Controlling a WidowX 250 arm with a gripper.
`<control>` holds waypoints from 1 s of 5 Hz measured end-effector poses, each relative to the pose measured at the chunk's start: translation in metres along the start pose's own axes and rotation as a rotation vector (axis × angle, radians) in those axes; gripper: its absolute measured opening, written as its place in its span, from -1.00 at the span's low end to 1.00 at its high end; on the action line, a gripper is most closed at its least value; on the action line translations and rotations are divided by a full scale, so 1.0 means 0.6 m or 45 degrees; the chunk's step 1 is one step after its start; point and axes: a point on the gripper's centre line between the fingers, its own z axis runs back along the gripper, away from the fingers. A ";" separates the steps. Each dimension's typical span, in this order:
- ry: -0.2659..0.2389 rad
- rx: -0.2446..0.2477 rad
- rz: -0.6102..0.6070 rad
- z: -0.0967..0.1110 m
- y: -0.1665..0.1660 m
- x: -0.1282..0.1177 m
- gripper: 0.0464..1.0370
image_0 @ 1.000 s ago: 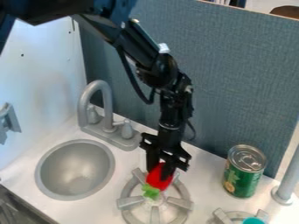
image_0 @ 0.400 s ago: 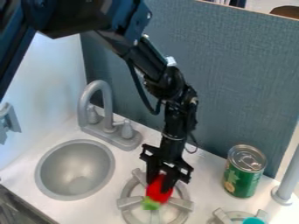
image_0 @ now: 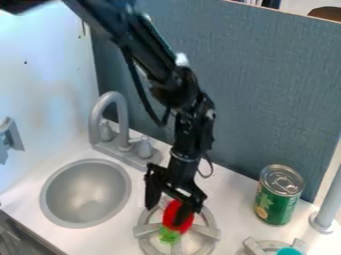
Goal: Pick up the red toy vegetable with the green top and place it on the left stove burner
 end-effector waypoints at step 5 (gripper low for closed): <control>-0.116 0.048 -0.213 0.116 -0.224 0.003 0.93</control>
